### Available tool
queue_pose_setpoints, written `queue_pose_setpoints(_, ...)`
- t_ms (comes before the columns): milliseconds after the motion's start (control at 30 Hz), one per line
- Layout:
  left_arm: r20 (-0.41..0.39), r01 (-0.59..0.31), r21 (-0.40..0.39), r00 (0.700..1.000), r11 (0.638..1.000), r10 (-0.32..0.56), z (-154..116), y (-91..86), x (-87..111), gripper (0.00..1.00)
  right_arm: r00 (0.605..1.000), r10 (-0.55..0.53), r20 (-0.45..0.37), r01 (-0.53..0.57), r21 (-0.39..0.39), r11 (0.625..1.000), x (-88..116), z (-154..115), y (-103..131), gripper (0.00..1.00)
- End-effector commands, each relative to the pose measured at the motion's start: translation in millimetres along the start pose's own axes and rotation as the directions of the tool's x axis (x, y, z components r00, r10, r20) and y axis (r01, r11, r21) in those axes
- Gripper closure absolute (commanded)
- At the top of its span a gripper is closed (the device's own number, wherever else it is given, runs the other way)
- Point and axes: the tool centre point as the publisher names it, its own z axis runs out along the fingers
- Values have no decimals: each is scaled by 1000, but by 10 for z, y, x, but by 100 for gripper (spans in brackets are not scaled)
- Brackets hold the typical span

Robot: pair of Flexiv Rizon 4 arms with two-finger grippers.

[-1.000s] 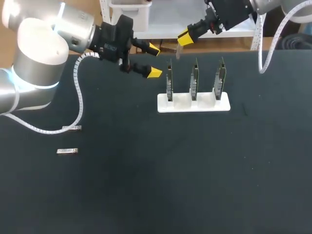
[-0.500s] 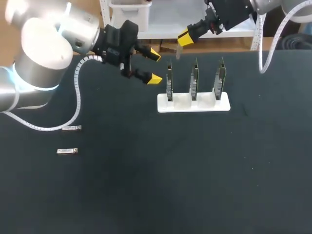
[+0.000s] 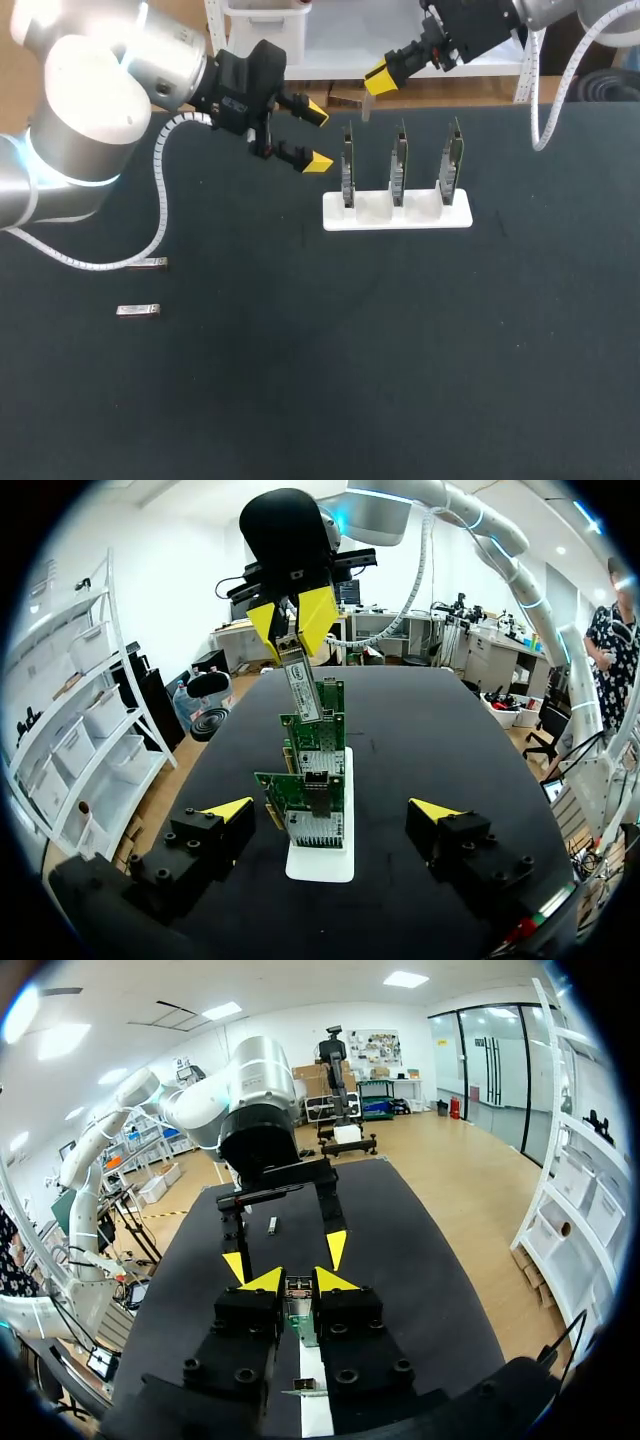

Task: Pick up the optical module with the left hand, and insert it into the network port with the right hand.

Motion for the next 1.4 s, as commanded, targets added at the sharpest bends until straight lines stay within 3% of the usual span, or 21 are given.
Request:
queue_pose_setpoints(33, -7, 10, -3, 1000, 1000, -10, 32, 26, 1, 0, 1000, 0, -3, 0, -3, 1000, -10, -2, -7, 100)
queue_pose_setpoints(1400, -16, 29, -11, 999, 1000, -29, 62, 78, 24, 0, 1000, -2, -17, 2, 3, 1000, 21, -16, 6, 100)
